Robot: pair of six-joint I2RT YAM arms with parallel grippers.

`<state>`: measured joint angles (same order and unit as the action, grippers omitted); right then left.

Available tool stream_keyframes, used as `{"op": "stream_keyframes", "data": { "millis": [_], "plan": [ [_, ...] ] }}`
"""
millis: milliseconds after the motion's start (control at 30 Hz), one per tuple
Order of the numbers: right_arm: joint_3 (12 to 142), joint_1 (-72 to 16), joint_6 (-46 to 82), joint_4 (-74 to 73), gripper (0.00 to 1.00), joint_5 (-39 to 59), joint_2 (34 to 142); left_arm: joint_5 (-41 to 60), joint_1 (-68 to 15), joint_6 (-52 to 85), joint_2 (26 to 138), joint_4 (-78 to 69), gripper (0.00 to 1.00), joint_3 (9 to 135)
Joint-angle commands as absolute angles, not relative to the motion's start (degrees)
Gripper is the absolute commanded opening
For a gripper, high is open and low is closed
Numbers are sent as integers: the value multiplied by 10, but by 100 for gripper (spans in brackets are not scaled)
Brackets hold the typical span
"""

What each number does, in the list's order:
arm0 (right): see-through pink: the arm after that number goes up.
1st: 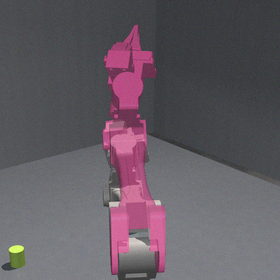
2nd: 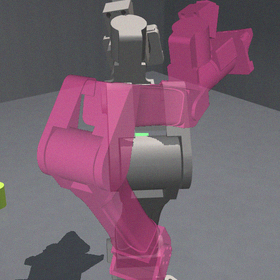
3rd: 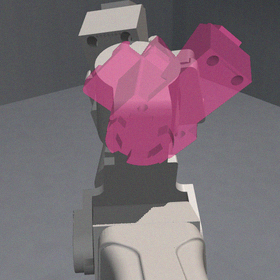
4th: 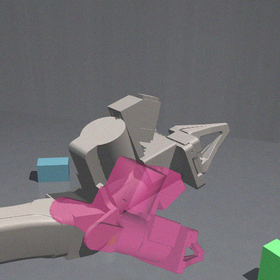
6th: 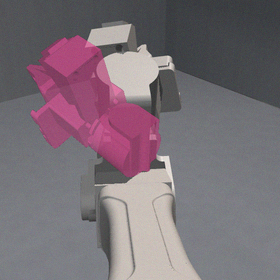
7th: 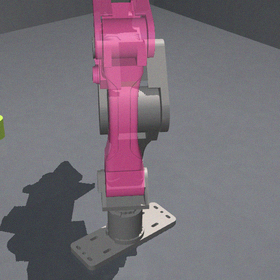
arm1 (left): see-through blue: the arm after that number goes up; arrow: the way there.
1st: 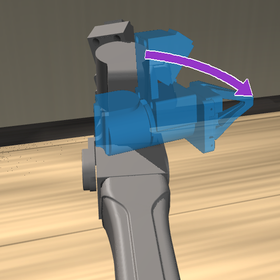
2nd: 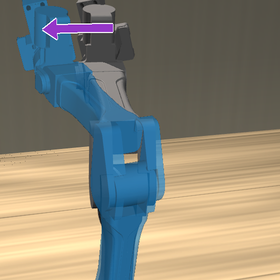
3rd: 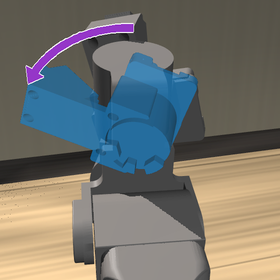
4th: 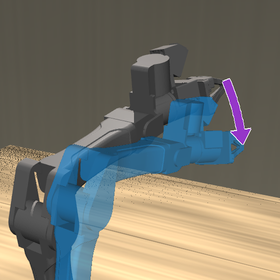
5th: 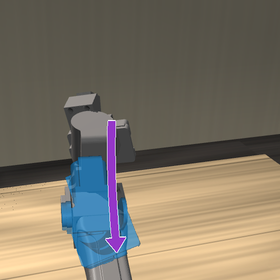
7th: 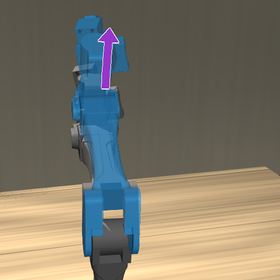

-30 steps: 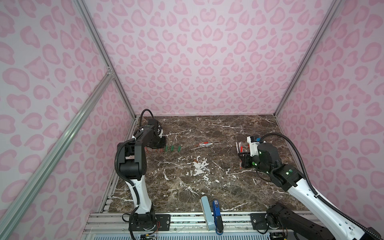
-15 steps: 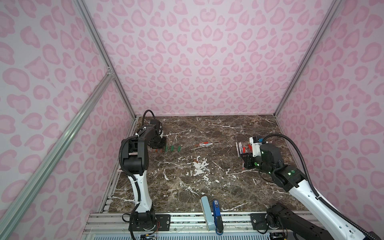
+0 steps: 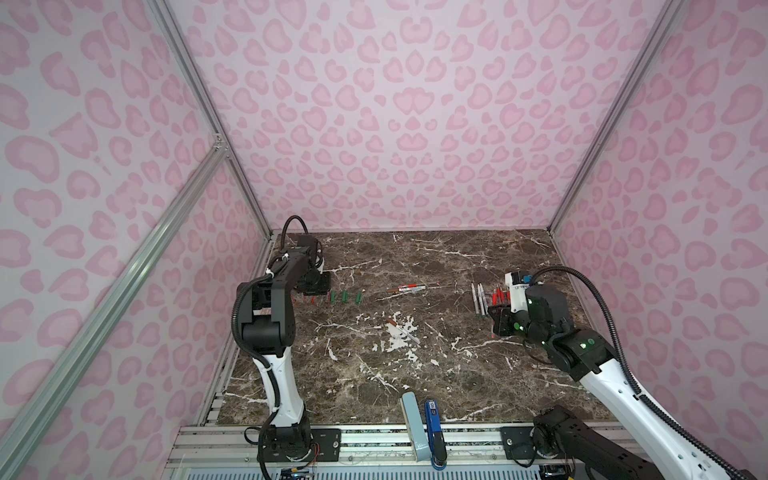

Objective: Open the pen caps
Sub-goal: 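Lower the red cap beside the other caps with left gripper while right carries pen, then lower the uncapped red gel pen beside the other red pens, open right gripper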

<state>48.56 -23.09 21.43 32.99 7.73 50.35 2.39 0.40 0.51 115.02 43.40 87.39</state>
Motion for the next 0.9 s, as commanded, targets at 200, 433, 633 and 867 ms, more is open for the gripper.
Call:
{"op": "stream_keyframes", "data": {
  "millis": [200, 433, 633, 867],
  "plan": [
    [526, -159, 177, 362, 0, 79, 575, 85, -7, 14, 980, 405, 43, 792],
    [581, -92, 134, 391, 0, 56, 664, 133, -8, 13, 817, 336, 62, 662],
    [609, -25, 108, 386, 0, 47, 732, 169, -8, 7, 695, 277, 81, 568],
    [662, 32, 74, 411, 0, 27, 831, 205, 0, -5, 605, 240, 92, 504]
  ]
}}
